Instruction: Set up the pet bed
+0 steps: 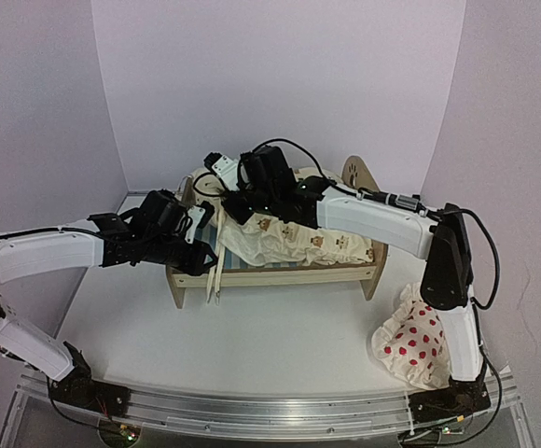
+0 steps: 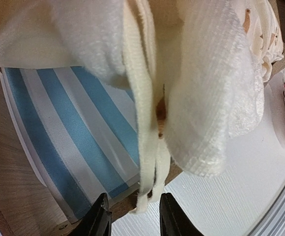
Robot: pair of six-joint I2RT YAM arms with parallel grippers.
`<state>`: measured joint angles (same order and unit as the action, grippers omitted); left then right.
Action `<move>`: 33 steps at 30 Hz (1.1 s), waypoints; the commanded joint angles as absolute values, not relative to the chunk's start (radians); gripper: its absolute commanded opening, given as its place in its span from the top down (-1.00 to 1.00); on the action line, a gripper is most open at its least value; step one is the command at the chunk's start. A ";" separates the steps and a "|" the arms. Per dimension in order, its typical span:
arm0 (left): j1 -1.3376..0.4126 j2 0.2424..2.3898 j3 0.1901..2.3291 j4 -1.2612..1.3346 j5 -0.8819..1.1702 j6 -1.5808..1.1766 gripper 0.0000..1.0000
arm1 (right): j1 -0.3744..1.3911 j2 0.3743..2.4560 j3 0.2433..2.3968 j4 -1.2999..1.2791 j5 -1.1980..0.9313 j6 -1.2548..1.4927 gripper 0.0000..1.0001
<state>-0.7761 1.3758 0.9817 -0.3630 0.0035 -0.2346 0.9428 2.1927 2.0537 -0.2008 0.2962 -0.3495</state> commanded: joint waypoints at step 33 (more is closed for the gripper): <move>-0.781 1.414 1.150 -0.401 -0.178 -0.264 1.00 | 0.933 2.089 1.970 -0.143 0.298 -0.295 1.00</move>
